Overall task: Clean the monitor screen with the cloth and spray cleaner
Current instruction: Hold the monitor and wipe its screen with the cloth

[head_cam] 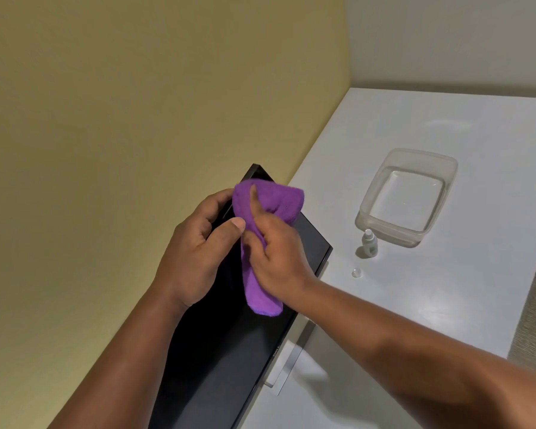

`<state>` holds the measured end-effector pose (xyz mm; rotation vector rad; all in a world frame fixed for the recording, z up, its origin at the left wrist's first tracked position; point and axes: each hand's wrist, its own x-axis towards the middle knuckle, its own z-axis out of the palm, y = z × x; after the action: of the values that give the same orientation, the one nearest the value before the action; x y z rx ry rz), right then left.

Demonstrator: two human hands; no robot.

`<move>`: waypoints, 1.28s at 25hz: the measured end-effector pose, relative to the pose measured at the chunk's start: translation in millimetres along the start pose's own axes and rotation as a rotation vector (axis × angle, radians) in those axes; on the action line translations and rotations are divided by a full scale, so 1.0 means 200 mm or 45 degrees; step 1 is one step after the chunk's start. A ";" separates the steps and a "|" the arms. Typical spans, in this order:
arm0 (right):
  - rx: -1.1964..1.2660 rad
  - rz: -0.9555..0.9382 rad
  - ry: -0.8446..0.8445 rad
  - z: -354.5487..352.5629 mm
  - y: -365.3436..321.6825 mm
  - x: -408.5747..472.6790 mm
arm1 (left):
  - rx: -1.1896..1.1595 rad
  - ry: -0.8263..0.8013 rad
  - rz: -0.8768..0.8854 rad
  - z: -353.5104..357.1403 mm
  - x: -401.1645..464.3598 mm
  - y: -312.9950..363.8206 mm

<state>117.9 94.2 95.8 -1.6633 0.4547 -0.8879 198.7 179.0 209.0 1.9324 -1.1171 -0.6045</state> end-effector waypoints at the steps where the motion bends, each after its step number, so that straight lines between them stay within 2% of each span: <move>1: -0.065 -0.009 -0.024 -0.03 0.02 -0.03 | -0.001 0.003 -0.002 0.00 0.00 0.00; 5: -0.054 0.187 0.213 -0.10 0.04 0.14 | -0.030 -0.003 -0.031 0.00 0.00 -0.01; 9: -0.095 -0.003 0.096 -0.03 -0.04 0.11 | -0.010 0.000 0.023 0.00 0.00 -0.01; 11: -0.106 0.036 0.078 -0.06 0.01 0.05 | -0.015 -0.009 0.004 0.00 0.01 -0.01; 14: -0.039 0.149 0.167 -0.08 0.03 0.08 | -0.031 0.000 -0.036 0.00 0.00 -0.01; 19: 0.004 0.077 0.183 -0.05 0.01 0.15 | -0.018 0.001 -0.036 0.00 0.00 -0.02; 23: -0.071 0.238 0.150 -0.13 0.09 -0.03 | -0.023 0.014 -0.062 0.00 -0.01 -0.01; 28: -0.015 0.047 0.202 -0.04 -0.03 0.21 | 0.031 0.025 -0.021 0.00 0.00 -0.01; 32: -0.020 0.263 0.179 -0.12 0.07 0.00 | 0.002 0.024 -0.056 -0.01 0.00 0.00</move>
<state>102.0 73.4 84.0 -1.5420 0.7177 -0.8516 199.2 180.2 209.3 1.9645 -1.0655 -0.6084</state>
